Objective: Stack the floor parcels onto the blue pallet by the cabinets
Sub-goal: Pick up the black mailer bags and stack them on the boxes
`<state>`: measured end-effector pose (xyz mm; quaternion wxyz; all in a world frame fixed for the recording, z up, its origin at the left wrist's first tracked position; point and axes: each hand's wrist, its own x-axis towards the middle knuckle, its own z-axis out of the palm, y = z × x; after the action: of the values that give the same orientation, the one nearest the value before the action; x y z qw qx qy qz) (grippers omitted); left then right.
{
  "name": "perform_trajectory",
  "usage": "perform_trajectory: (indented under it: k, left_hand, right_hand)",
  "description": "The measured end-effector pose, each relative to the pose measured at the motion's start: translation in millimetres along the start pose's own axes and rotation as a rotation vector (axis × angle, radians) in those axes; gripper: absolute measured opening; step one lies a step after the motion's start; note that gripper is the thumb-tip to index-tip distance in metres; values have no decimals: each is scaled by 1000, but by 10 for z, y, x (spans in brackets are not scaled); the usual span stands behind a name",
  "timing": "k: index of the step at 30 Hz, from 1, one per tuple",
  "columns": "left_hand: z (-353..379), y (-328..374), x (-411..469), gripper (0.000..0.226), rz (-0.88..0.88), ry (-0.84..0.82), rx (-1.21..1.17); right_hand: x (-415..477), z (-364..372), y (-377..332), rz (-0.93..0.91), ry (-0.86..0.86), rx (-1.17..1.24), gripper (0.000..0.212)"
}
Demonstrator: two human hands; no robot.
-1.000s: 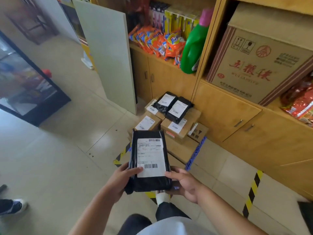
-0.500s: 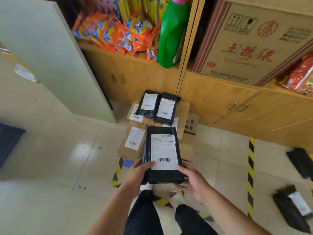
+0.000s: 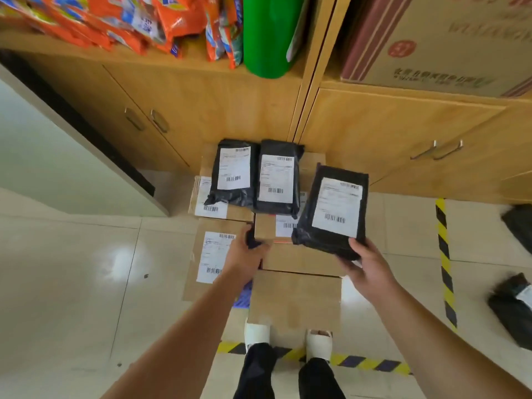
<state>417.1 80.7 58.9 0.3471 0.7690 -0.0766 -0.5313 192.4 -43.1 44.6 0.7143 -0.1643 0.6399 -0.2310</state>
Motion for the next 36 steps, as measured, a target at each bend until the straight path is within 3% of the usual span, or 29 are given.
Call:
perform_trajectory:
  k: [3, 8, 14, 17, 25, 28, 30, 33, 36]
  left_hand:
    - [-174, -27, 589, 74, 114, 171, 389]
    - [-424, 91, 1401, 96, 167, 241, 787]
    - [-623, 84, 1894, 83, 129, 63, 1052]
    - [-680, 46, 1958, 74, 160, 75, 1065]
    - [-566, 47, 1796, 78, 131, 125, 1081]
    - [-393, 75, 1377, 77, 135, 187, 897]
    - [-219, 115, 914, 63, 164, 189, 691]
    - [89, 233, 107, 39, 153, 33, 448]
    - [398, 370, -674, 27, 131, -78, 309]
  right_hand:
    - [626, 180, -174, -60, 37, -79, 40]
    - [1375, 466, -279, -75, 7, -137, 36]
    - [1572, 580, -11, -40, 30, -305, 53]
    - [1584, 657, 35, -52, 83, -281, 57]
    - [1469, 609, -57, -57, 93, -447, 64]
    - [1066, 510, -140, -43, 146, -492, 50]
    - [646, 434, -213, -46, 144, -493, 38]
    - [-130, 226, -288, -3, 100, -344, 17]
    - [-934, -111, -346, 35, 101, -231, 17]
